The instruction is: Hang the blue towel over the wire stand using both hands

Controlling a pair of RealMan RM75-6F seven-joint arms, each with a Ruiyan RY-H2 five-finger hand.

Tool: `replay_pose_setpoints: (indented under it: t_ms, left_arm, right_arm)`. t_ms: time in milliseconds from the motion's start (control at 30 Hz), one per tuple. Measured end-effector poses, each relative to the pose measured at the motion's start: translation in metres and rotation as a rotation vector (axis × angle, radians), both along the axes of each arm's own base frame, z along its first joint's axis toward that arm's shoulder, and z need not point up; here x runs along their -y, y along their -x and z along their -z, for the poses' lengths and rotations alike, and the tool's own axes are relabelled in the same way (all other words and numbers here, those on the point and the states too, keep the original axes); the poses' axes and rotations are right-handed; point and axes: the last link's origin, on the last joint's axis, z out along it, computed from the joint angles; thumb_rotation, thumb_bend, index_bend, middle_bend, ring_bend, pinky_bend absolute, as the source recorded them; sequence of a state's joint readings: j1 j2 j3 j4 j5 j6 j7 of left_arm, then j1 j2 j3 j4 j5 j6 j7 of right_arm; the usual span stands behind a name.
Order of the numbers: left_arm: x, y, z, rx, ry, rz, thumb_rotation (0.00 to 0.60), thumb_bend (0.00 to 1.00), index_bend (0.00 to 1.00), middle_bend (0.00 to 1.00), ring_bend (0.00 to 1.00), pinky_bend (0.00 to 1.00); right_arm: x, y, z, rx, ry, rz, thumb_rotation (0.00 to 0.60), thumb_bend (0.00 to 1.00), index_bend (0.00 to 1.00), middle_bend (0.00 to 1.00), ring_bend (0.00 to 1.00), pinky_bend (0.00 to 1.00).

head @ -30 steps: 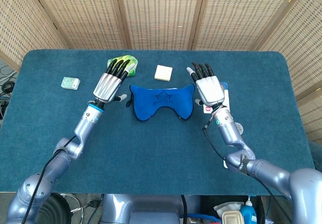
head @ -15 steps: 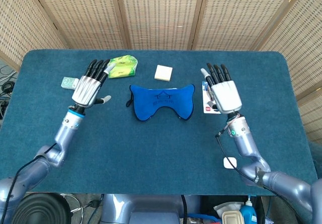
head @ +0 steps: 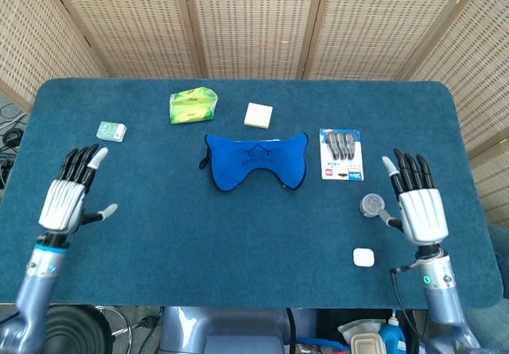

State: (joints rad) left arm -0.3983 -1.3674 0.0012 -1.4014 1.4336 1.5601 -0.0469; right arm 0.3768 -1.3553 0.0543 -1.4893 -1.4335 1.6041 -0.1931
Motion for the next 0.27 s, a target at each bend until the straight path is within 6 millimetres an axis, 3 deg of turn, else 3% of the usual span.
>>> replay_pose_setpoints:
  t_ms: [133,267]
  left_arm:
    - [0.042,0.011,-0.009,-0.003,-0.030,-0.082,0.600,0.14,0.00,0.00,0.00,0.00]
    - [0.071,0.015,-0.014,0.004,-0.079,-0.116,0.600,0.14,0.00,0.00,0.00,0.00]
  right_arm:
    - [-0.025,0.006,-0.005,0.028,-0.010,0.039,0.600,0.00,0.00,0.00,0.00,0.00]
    - [-0.052,0.010,-0.012,0.029,0.014,0.083,0.600,0.00,0.00,0.00,0.00,0.00]
